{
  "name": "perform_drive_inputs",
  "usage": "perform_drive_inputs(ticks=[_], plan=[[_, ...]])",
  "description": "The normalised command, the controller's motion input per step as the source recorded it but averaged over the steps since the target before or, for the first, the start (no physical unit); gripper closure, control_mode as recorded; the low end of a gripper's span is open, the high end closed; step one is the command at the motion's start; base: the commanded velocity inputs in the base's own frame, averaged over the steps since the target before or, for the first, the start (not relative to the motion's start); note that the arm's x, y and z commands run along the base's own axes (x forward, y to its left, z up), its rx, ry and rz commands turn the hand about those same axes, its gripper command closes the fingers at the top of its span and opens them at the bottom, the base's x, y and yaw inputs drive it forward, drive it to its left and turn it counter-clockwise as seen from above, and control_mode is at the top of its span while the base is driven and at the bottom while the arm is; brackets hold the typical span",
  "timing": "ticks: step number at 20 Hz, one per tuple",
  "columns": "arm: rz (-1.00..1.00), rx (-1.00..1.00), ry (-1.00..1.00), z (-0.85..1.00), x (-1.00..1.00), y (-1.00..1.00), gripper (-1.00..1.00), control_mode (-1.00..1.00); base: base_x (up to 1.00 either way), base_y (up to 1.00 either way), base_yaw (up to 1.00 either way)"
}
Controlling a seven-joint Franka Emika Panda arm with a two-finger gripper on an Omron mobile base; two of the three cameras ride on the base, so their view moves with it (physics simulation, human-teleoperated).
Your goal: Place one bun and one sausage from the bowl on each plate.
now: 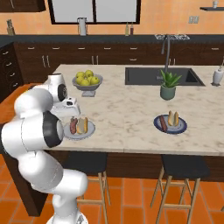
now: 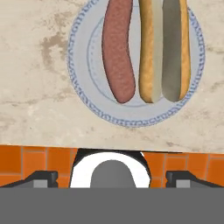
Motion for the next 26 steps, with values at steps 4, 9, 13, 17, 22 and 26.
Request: perform_drive_inputs(ticks=[4,9,13,17,22,26], plan=[[0.02,0.08,-0.05,0.04,-0.73,-0.33,-1.0,-1.0,0.0,0.0,0.0],[0.02,0.01,0.0,0.21,-0.21,-0.35,-1.0,-1.0,0.0,0.0,0.0],[0.02,0.04,0.0,0.9,-0.01,-0.3,-1.0,-1.0,0.0,0.0,0.0],[0.0,0.03,0.0,0.97,-0.14,-0.06,-1.0,-1.0,0.0,0.0,0.0],[-0.05,0.06,0.0,0.67,-0.68,-0.25,-1.0,-1.0,0.0,0.0,0.0],[-0.1,0.0,0.02,0.47,-0.37,0.0,-1.0,-1.0,0.0,0.0,0.0]])
